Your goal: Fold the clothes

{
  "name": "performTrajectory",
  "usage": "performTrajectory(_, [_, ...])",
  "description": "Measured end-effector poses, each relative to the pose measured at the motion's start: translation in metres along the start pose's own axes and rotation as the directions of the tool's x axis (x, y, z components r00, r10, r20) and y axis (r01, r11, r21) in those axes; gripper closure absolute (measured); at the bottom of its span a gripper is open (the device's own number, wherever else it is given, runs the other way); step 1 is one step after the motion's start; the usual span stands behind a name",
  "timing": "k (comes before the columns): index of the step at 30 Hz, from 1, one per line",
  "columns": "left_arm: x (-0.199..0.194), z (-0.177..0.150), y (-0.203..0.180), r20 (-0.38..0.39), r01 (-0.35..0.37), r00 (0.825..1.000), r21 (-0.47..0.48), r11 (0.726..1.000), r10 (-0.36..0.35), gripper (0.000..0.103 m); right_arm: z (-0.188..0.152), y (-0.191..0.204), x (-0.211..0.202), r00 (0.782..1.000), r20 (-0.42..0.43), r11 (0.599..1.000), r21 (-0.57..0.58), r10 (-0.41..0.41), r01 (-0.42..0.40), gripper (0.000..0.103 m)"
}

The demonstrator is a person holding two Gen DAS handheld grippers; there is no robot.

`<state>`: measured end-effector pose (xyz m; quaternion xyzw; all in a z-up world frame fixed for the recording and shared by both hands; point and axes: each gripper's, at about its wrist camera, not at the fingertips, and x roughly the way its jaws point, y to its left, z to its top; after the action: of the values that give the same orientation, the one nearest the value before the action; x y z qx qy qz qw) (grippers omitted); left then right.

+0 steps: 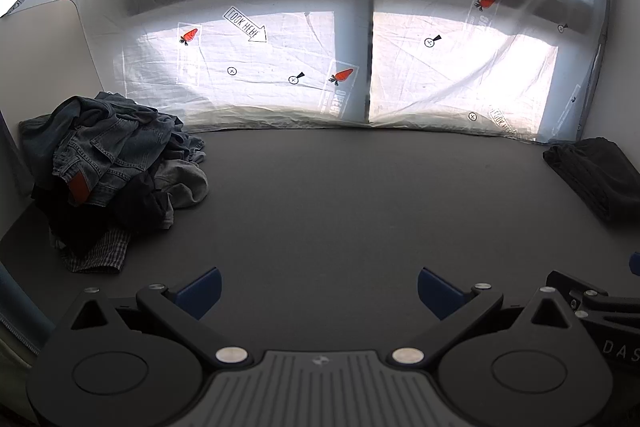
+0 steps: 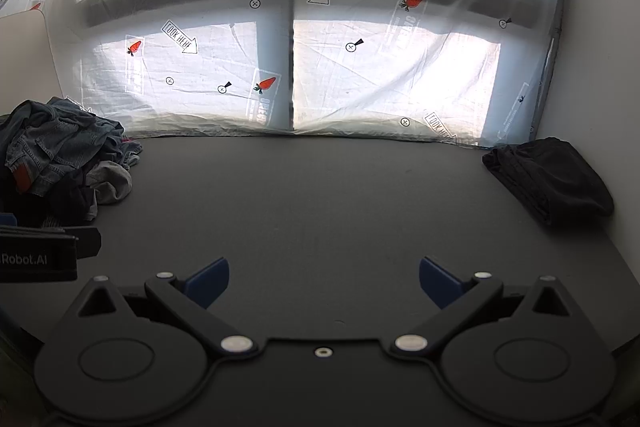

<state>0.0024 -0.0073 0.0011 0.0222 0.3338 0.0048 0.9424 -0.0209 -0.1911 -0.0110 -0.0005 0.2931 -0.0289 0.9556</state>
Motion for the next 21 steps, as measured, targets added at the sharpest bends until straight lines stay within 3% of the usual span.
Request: performTrajectory(21, [0.0017, 0.0001, 0.0014, 0.004, 0.006, 1.000, -0.002, 1.000, -0.006, 0.000, 0.0011, 0.0013, 0.0018, 1.000, 0.008, 1.000, -0.002, -0.005, 0.005, 0.000])
